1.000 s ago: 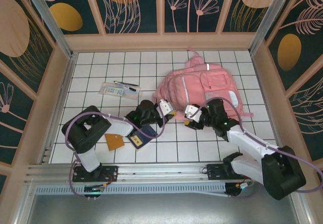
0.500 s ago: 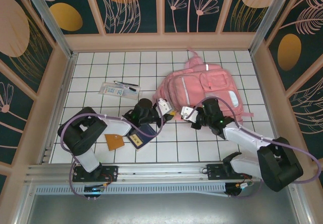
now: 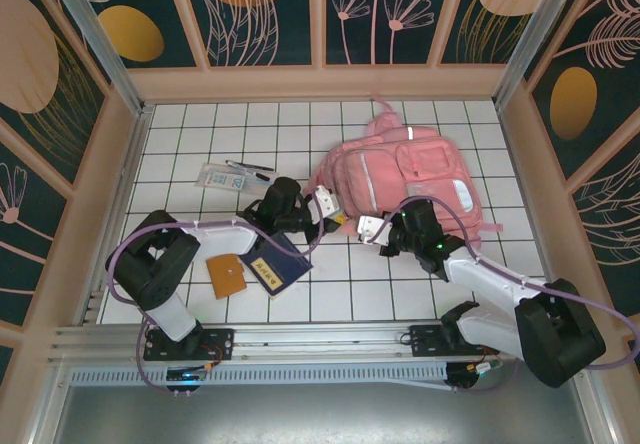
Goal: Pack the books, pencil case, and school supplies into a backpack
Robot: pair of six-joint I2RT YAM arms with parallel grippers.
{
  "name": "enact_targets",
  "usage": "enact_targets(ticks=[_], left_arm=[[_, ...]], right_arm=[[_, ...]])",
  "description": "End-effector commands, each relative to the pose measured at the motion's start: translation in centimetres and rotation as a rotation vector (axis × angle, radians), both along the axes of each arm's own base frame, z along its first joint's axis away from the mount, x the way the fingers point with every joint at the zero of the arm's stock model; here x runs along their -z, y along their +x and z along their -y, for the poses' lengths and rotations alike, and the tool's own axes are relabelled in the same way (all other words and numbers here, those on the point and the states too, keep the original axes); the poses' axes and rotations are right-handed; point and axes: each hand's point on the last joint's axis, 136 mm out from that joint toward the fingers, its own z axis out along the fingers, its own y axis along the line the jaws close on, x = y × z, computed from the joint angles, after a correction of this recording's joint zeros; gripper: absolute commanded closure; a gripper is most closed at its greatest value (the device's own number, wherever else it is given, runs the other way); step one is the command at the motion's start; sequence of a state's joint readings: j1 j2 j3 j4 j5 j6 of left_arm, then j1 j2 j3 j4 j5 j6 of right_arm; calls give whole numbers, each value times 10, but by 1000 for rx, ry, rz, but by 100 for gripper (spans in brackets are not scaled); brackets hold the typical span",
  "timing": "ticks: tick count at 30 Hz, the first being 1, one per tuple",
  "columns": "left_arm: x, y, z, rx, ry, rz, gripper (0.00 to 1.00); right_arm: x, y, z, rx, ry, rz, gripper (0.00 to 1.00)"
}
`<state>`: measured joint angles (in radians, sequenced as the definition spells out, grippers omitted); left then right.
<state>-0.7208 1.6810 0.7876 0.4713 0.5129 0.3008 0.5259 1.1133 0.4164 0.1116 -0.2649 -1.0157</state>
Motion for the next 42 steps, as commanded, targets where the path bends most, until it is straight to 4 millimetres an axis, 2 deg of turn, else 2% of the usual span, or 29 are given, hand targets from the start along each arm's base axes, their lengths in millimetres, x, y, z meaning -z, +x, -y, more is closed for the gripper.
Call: enact_targets(ticks=[1,4,10,13,15,17,18,21,25,27,28,31,34,36,38,39,42], left_arm=[[12,65,-50,-272,144,80,100],[2,62,-46,-184,161,202,100],[-20,71,-40,-66,232,494,100],[-26,77,-36,-45,232,610,100],[-29,78,-29,-24,206,605,97],[-30,74,-23,19,186,570,77],[-30,69,-21,42,178,553,71],[-26,54,-20,113,178,506,62],[-15,33,-17,267,234,376,63],[-22,25,-14,321,214,347,63],[-11,20,-12,359,216,317,62],[-10,6,-11,472,209,372,62],[-13,9,-6,493,191,390,60],[-12,7,1,527,191,395,60],[-13,8,6,524,182,382,62],[-15,8,8,515,167,367,63],[-18,2,6,498,140,330,63]], right_arm=[[18,-9,24,52,-107,-24,100],[12,-16,17,17,-80,-24,100],[10,-22,12,-5,-55,-51,100],[2,-36,4,-64,38,-143,100],[-6,-37,3,-65,95,-153,100],[-7,-33,7,-45,99,-131,100],[-7,-31,9,-34,89,-124,100],[-6,-29,12,-33,64,-118,100],[-7,-27,13,-35,47,-86,100],[-9,-27,12,-47,50,-75,100],[-10,-28,11,-60,47,-73,100],[-13,-31,9,-97,39,-74,100],[-15,-33,7,-127,32,-48,100],[-6,-40,10,-208,-53,-1,93],[1,-40,14,-222,-104,39,54],[0,-38,15,-199,-100,31,43],[-30,-24,6,-23,84,-70,37]])
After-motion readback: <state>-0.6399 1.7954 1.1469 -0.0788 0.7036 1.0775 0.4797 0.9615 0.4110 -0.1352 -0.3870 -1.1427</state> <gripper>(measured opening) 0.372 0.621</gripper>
